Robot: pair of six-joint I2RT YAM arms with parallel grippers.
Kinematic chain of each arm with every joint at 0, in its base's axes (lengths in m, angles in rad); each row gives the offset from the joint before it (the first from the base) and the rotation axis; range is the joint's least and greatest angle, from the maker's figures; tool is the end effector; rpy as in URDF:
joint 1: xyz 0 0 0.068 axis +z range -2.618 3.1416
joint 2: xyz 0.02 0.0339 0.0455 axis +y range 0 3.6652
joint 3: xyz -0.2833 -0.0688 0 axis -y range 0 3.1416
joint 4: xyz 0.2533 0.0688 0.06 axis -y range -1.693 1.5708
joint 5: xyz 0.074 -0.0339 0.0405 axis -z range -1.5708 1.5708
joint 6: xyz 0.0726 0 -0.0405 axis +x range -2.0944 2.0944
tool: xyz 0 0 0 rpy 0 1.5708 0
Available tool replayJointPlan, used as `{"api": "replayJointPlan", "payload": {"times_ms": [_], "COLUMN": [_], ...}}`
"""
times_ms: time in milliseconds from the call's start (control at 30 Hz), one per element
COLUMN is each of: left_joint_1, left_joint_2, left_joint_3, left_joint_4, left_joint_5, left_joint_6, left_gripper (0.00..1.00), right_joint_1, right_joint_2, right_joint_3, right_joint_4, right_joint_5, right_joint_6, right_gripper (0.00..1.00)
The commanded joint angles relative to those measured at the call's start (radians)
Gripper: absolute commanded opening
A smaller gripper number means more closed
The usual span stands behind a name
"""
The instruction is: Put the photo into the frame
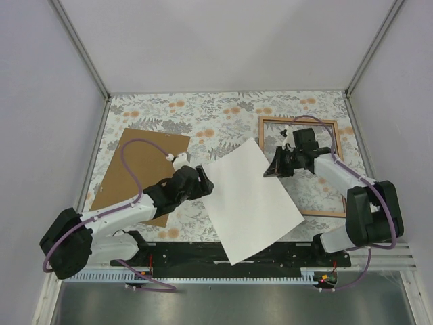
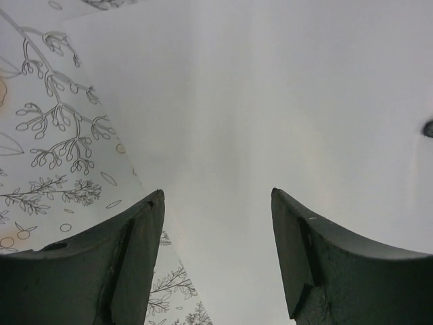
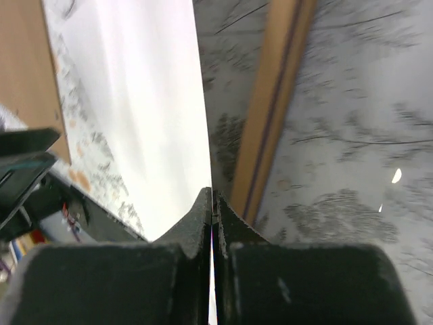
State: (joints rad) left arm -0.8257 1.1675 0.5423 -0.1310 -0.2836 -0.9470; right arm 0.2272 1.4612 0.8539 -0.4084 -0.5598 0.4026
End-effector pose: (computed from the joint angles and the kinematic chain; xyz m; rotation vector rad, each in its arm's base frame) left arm 0.1871 -0.1728 0.1759 -0.2877 2.3431 -0.5749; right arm 0.2862 0.1057 0.1847 0.0158 2.6377 0.9505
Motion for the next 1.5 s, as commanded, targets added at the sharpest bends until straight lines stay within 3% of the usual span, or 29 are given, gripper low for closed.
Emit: {"api": "replayJointPlan", "payload": {"times_ms": [0, 333, 567, 1167, 1467], "left_joint_1": [0.014, 0.025, 0.028, 0.048, 0.060], "left_joint_2": [-0.048, -0.069, -0.077, -0.063, -0.026], "left_joint_3": [0.062, 0.067, 0.064, 0.061, 0.068], "left_joint_4": [-0.039, -0.041, -0.022, 0.039, 0.062], "left_joint_5": [-0.023, 0.007, 0.040, 0.129, 0.155], "left_joint_6": [0.102, 0.140, 0.166, 0.270, 0.277], "left_gripper": [0.71, 0.71, 0.71, 0.72, 0.72], "right_joint_1": [-0.093, -0.291, -0.382, -0.408, -0.408], "right_joint_2": [-0.028, -0.013, 0.042, 0.146, 0.159], "right_joint_3": [0.053, 0.149, 0.226, 0.427, 0.458], "right_joint_4": [-0.032, -0.112, -0.118, -0.153, -0.162], "right_joint_5": [0.155, 0.417, 0.481, 0.661, 0.612], "right_joint_6": [-0.019, -0.082, -0.163, -0.317, -0.321], "right_gripper": [0.00, 0.00, 0.00, 0.00, 0.00]}}
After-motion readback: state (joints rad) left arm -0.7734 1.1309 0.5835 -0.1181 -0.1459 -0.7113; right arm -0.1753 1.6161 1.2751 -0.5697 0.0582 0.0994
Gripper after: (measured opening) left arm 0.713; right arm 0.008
